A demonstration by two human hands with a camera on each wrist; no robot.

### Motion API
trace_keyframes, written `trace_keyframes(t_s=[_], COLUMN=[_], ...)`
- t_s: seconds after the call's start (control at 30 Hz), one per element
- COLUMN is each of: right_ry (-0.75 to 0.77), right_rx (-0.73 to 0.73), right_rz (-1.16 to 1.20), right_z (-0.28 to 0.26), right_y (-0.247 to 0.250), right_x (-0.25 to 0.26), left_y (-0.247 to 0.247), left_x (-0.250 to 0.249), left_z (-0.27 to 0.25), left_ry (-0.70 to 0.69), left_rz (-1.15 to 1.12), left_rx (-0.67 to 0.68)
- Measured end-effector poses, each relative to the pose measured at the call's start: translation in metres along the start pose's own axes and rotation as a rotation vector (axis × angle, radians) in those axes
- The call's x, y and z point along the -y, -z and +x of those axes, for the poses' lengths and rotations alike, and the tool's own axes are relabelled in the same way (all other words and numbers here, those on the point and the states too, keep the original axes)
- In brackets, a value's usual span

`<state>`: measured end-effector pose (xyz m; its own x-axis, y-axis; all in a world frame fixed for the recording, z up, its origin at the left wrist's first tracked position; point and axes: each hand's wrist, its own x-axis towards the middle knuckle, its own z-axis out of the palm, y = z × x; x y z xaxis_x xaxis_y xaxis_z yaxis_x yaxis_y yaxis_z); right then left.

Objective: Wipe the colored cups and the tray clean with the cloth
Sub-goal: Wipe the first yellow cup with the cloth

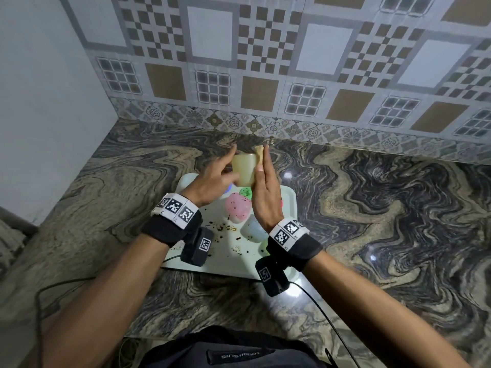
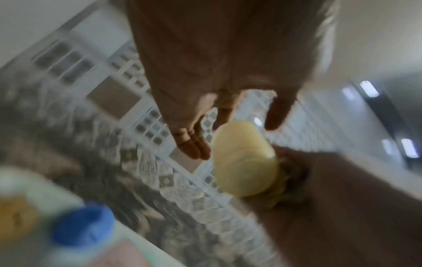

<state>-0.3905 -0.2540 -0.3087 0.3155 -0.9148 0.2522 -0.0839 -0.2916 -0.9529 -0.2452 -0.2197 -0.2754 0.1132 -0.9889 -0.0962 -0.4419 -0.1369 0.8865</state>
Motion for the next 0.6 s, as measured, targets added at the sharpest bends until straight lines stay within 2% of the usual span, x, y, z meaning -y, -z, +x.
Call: trace_keyframes(t_s=[0.07, 0.2, 0.3, 0.43, 0.5, 0.6], right_ry=[0.063, 0.131, 0.093, -0.054, -0.054, 0.027], right_rx=[-0.020, -0.002, 0.001, -0.025, -0.017, -0.009], right_rz=[-0.043, -0.032, 0.037, 0.139, 0.132, 0.076], right_z=[-0.003, -0.008, -0.010, -0.001, -0.001, -0.006], right_y=[-0.004, -0.010, -0.009, -0.003, -0.001, -0.002], right_x=[-0.002, -0.002, 0.000, 0.003, 0.003, 0.001], left_y=[-0.001, -0.007, -0.008, -0.008, -0.007, -0.007], left_x=[0.001, 0.001, -0.004, -0.005, -0.005, -0.012], left_z=[0.002, 0.003, 0.002, 0.002, 0.002, 0.001], left_ry=[0.058, 0.047, 0.080, 0.102, 0.111, 0.097], left_rz=[-0.239, -0.250, -0.440, -0.587, -0.601, -0.524], left_rx=[-0.081, -0.233, -0.297, -0.255, -0.208, -0.190])
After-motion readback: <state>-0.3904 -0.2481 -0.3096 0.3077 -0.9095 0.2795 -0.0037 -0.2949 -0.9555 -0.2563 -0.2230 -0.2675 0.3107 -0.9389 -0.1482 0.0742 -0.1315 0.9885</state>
